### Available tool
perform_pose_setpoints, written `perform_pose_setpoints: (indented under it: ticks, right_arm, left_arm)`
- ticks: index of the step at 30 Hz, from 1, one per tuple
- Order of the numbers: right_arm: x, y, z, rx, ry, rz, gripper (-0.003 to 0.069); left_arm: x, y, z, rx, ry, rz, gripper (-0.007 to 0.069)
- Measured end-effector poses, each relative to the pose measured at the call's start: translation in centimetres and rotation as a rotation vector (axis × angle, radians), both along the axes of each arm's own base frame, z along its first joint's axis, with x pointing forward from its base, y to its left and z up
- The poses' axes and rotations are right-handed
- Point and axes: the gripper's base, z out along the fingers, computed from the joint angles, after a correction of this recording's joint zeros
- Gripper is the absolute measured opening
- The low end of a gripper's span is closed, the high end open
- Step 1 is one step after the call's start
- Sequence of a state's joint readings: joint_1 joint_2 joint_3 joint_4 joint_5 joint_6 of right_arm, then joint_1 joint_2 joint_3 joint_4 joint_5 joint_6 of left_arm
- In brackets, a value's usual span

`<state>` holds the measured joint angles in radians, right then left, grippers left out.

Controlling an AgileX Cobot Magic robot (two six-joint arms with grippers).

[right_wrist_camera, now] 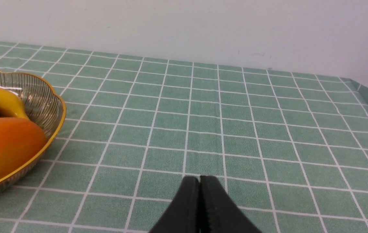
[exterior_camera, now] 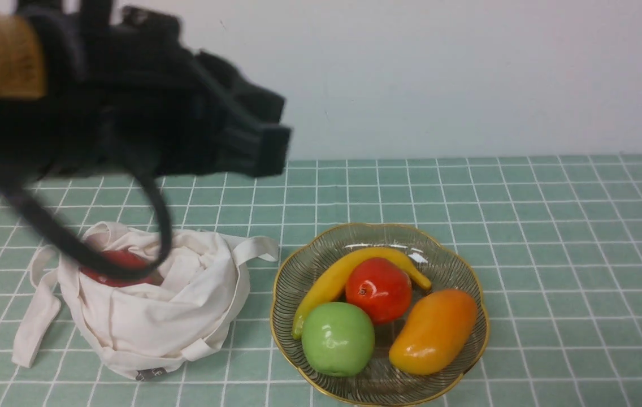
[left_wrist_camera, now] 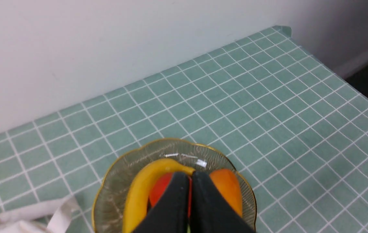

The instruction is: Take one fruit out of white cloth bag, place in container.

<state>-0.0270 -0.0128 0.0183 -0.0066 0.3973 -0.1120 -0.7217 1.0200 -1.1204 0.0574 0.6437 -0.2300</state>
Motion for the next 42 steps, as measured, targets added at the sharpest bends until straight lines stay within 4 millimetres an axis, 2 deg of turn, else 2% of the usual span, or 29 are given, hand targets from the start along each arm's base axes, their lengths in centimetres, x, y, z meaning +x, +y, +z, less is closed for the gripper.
perform_pose_setpoints:
  ticks: [2, 6, 10, 17, 24, 28, 31, 35, 37, 40, 42]
  right_arm:
    - [0.0, 0.0, 0.0, 0.000, 0.000, 0.000, -0.0015]
    - [0.0, 0.0, 0.0, 0.000, 0.000, 0.000, -0.0015]
    - [0.0, 0.0, 0.0, 0.000, 0.000, 0.000, -0.0015]
    - [0.0, 0.0, 0.0, 0.000, 0.000, 0.000, -0.0015]
    - [0.0, 0.0, 0.0, 0.000, 0.000, 0.000, -0.0015]
    - [0.0, 0.0, 0.0, 0.000, 0.000, 0.000, -0.0015]
    - [0.0, 0.0, 0.0, 0.000, 0.000, 0.000, -0.0015]
    - [0.0, 0.0, 0.0, 0.000, 0.000, 0.000, -0.0015]
    - [0.0, 0.0, 0.0, 0.000, 0.000, 0.000, -0.0015]
    - [0.0, 0.0, 0.0, 0.000, 0.000, 0.000, -0.0015]
    - [0.0, 0.0, 0.0, 0.000, 0.000, 0.000, -0.0015]
  left_arm:
    - [-0.8, 0.8, -0.7, -0.012, 0.005, 0.011, -0.0008]
    - [-3.9, 3.5, -3.7, -0.103, 0.011, 0.041, -0.0008]
    - [-6.3, 5.6, -4.7, -0.165, -0.009, 0.049, -0.0008]
    - [-9.2, 8.2, -4.1, -0.187, -0.119, 0.031, -0.0008]
    - [-12.8, 11.5, -3.4, -0.162, -0.324, -0.006, -0.0008]
    - [-13.6, 12.3, -3.4, -0.161, -0.378, -0.004, -0.0008]
    - [-14.2, 13.0, -5.0, -0.129, -0.445, 0.019, -0.0008]
    - [-13.9, 12.8, -8.6, -0.097, -0.477, 0.088, -0.0008]
    - [-13.6, 12.5, -11.5, -0.072, -0.510, 0.164, -0.0008]
    - [-12.7, 12.3, -14.5, -0.030, -0.488, 0.242, -0.0008]
    - [-11.7, 12.2, -17.4, 0.018, -0.439, 0.330, -0.0008]
